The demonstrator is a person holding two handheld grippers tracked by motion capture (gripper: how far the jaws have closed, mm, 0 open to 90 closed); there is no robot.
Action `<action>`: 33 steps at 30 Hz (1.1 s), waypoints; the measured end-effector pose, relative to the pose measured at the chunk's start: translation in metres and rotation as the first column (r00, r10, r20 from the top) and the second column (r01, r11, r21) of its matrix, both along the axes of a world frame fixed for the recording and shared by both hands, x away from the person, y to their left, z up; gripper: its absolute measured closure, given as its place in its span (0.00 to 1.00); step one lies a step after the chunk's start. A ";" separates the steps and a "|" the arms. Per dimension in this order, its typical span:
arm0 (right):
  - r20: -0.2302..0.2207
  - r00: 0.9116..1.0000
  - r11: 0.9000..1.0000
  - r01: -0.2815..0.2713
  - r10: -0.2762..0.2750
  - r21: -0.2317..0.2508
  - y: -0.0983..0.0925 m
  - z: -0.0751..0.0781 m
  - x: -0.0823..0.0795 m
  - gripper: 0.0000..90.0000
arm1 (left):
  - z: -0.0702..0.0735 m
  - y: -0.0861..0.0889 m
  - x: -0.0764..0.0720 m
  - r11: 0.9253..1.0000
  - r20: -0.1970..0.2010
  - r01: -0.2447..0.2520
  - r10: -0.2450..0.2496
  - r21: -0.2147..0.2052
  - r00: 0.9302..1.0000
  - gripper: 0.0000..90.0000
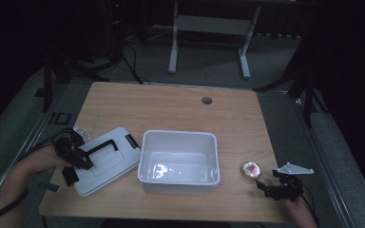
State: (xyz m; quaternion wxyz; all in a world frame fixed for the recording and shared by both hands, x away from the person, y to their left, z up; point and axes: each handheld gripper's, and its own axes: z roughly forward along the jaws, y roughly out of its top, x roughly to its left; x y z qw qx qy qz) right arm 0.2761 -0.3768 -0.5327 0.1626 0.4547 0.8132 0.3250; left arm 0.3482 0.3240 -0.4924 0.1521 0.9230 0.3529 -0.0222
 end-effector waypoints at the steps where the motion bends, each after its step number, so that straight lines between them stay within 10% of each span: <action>1: -0.047 0.999 0.999 -0.028 0.026 -0.042 0.001 0.002 0.003 0.14 | 0.000 0.000 0.000 1.000 -0.003 0.000 0.000 -0.001 1.000 0.37; 9: -0.175 0.978 0.977 -0.141 0.112 -0.162 0.005 0.012 0.016 0.14 | 0.004 -0.003 0.000 1.000 -0.001 0.015 -0.015 0.012 1.000 0.37; 20: -0.346 0.913 0.917 -0.311 0.216 -0.250 0.011 0.027 0.028 0.13 | 0.006 -0.003 -0.002 1.000 -0.003 0.020 -0.020 0.021 1.000 0.37; 33: -0.387 0.883 0.857 -0.401 0.267 -0.324 0.022 0.034 0.046 0.14 | 0.008 -0.002 -0.004 0.999 -0.001 0.024 -0.024 0.023 1.000 0.37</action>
